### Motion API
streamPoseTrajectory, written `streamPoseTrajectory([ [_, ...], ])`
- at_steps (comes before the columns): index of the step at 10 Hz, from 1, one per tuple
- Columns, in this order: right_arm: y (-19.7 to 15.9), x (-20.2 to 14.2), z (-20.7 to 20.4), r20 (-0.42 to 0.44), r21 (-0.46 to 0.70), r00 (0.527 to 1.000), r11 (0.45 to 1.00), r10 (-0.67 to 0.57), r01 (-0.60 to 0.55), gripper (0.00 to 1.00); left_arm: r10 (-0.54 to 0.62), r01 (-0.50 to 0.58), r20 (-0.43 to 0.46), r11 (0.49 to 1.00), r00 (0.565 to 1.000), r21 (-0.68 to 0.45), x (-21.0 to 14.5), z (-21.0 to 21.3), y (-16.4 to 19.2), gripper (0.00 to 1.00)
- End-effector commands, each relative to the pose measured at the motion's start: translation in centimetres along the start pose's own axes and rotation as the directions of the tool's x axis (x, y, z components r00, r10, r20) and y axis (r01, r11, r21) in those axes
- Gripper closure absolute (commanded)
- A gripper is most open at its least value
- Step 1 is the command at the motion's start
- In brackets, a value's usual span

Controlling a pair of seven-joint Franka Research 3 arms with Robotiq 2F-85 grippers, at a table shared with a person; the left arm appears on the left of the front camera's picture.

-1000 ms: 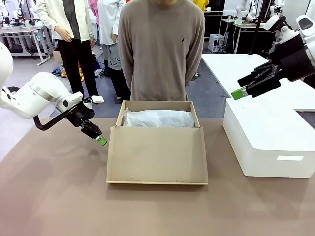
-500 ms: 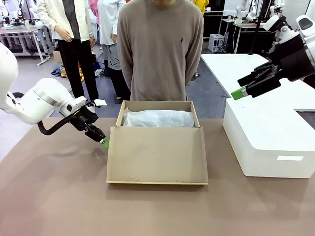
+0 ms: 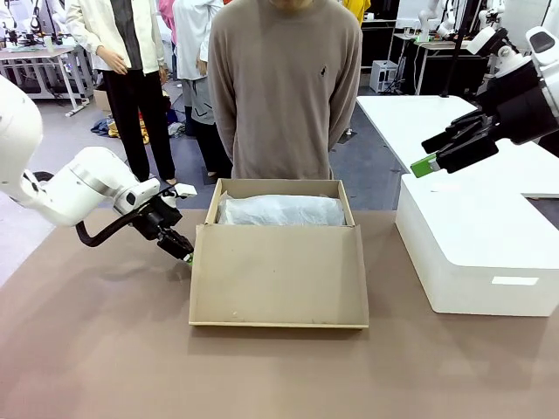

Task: Pack the shoes into the box.
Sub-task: Close the Shoes Box.

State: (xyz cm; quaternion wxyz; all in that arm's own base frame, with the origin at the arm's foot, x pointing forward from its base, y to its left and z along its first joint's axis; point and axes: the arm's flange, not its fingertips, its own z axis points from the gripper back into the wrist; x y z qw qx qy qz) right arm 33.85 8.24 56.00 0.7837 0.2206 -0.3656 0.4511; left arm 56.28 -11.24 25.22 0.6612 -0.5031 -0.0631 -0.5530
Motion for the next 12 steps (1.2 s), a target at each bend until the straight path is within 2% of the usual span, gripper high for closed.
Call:
streamPoseTrajectory([
  [1,-0.4,0.0,-0.2,0.028,0.017,0.999,1.0,0.02,-0.02,0.0,-0.025,0.027,0.041,0.998,0.999,-0.054,0.4,-0.2,0.3,1.0],
  [5,-0.4,0.0,-0.2,0.028,0.017,0.999,1.0,0.02,-0.02,0.0,-0.03,0.034,0.049,0.995,0.998,-0.091,0.6,-1.3,0.5,1.0],
  [12,-0.4,0.0,-0.2,0.028,0.017,0.999,1.0,0.02,-0.02,0.0,-0.022,0.035,0.06,0.975,0.998,-0.219,1.7,-2.3,-0.3,1.0],
])
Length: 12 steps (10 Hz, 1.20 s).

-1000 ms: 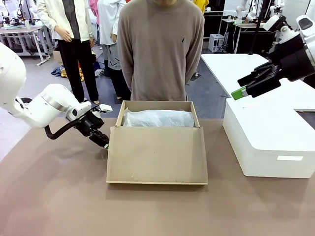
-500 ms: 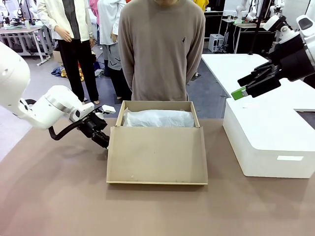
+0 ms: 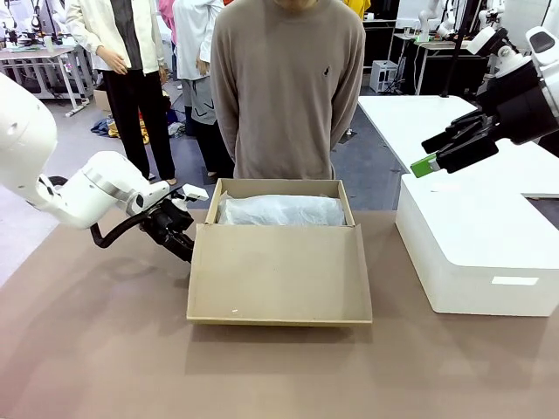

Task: Pack the shoes into the box.
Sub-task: Close the Shoes Box.

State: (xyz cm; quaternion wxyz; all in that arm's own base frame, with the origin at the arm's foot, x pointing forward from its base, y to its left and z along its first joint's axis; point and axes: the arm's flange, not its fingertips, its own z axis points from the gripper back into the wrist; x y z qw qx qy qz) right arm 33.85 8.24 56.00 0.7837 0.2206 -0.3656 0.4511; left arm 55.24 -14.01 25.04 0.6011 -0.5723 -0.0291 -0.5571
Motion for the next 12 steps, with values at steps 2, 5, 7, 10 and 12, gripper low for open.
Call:
streamPoseTrajectory([
  [2,-0.4,0.0,-0.2,0.028,0.017,0.999,1.0,0.019,-0.02,0.0,0.006,-0.003,0.039,0.997,0.999,-0.072,0.6,0.3,-0.2,1.0],
  [5,-0.4,0.0,-0.2,0.028,0.017,0.999,1.0,0.019,-0.02,0.0,-0.017,0.029,0.092,0.992,0.996,-0.124,0.9,0.4,-0.8,1.0],
  [7,-0.4,0.0,-0.2,0.028,0.017,0.999,1.0,0.019,-0.02,0.0,-0.031,0.051,0.138,0.988,0.99,-0.146,1.3,0.7,-1.4,1.0],
  [10,-0.4,0.0,-0.2,0.028,0.017,0.999,1.0,0.019,-0.02,0.0,-0.03,0.063,0.208,0.987,0.978,-0.15,2.2,1.0,-2.1,1.0],
  [12,-0.4,0.0,-0.2,0.028,0.017,0.999,1.0,0.019,-0.02,0.0,-0.026,0.067,0.249,0.985,0.968,-0.158,2.7,1.2,-2.7,1.0],
])
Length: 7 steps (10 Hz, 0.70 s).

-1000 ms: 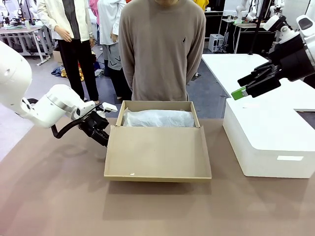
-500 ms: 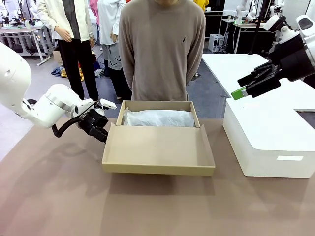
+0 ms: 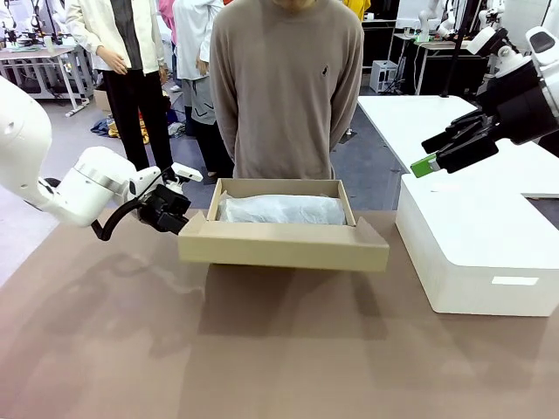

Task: Pack the shoes into the box.
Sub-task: Close the Shoes Box.

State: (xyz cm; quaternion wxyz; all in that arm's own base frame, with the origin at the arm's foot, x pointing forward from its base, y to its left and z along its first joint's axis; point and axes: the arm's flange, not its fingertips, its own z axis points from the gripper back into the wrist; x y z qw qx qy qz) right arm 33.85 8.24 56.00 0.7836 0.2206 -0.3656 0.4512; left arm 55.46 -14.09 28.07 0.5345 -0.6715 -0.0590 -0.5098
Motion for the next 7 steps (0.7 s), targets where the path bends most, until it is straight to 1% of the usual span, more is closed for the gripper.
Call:
streamPoseTrajectory([
  [1,-0.4,0.0,-0.2,0.028,0.017,0.999,1.0,0.019,-0.02,0.0,-0.01,0.011,0.07,1.0,0.997,-0.007,0.8,-0.1,-1.3,1.0],
  [3,-0.4,0.0,-0.2,0.028,0.017,0.999,1.0,0.019,-0.02,0.0,-0.019,0.018,0.131,1.0,0.991,0.005,1.2,0.1,-2.0,1.0],
  [5,-0.4,0.0,-0.2,0.028,0.017,0.999,1.0,0.019,-0.02,0.0,-0.041,0.033,0.176,0.998,0.984,0.048,1.8,0.2,-3.3,1.0],
  [6,-0.4,0.0,-0.2,0.028,0.017,0.999,1.0,0.019,-0.02,0.0,-0.057,0.04,0.195,0.995,0.979,0.088,2.2,0.3,-4.0,1.0],
  [7,-0.4,0.0,-0.2,0.028,0.017,0.999,1.0,0.019,-0.02,0.0,-0.096,0.062,0.2,0.983,0.975,0.173,2.5,0.3,-4.7,1.0],
])
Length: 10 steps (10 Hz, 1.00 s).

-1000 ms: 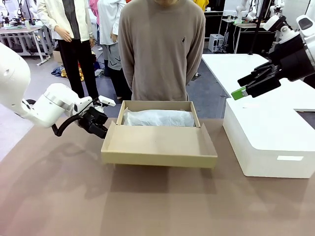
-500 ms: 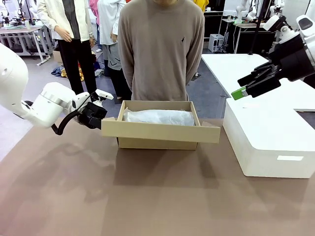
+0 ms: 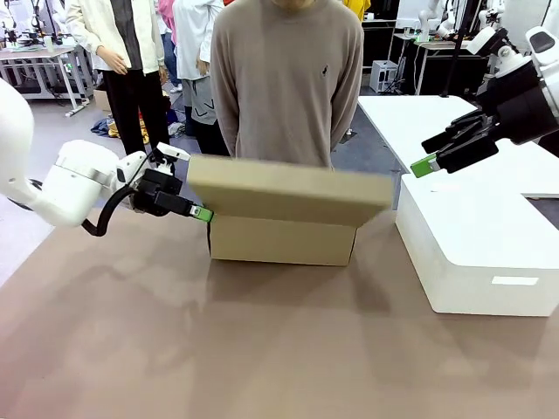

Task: Pack the shoes into the box.
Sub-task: Close the Shoes Box.

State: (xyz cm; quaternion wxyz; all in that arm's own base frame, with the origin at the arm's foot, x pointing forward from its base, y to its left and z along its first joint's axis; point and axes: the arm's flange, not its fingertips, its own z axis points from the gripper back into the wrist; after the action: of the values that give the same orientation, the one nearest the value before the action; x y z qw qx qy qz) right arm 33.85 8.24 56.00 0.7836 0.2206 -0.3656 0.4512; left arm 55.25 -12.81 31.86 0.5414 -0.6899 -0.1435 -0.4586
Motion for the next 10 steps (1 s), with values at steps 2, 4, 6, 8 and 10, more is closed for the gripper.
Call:
streamPoseTrajectory([
  [2,-0.4,0.0,-0.2,0.028,0.017,0.999,1.0,0.019,-0.02,0.0,-0.143,0.132,0.03,0.962,0.989,0.239,1.2,-0.7,-2.5,1.0],
  [4,-0.4,0.0,-0.2,0.028,0.017,0.999,1.0,0.019,-0.02,0.0,-0.174,0.162,0.01,0.935,0.985,0.315,2.3,-0.4,-3.1,1.0],
  [6,-0.4,0.0,-0.2,0.028,0.017,0.999,1.0,0.019,-0.02,0.0,-0.189,0.18,-0.022,0.887,0.982,0.425,2.7,0.6,-3.6,1.0],
  [8,-0.4,0.0,-0.2,0.028,0.017,0.999,1.0,0.019,-0.02,0.0,-0.167,0.163,-0.022,0.917,0.986,0.363,3.6,0.9,-2.9,1.0],
  [10,-0.4,0.0,-0.2,0.028,0.017,0.999,1.0,0.019,-0.02,0.0,-0.167,0.163,-0.022,0.917,0.986,0.363,3.6,0.9,-2.9,1.0],
])
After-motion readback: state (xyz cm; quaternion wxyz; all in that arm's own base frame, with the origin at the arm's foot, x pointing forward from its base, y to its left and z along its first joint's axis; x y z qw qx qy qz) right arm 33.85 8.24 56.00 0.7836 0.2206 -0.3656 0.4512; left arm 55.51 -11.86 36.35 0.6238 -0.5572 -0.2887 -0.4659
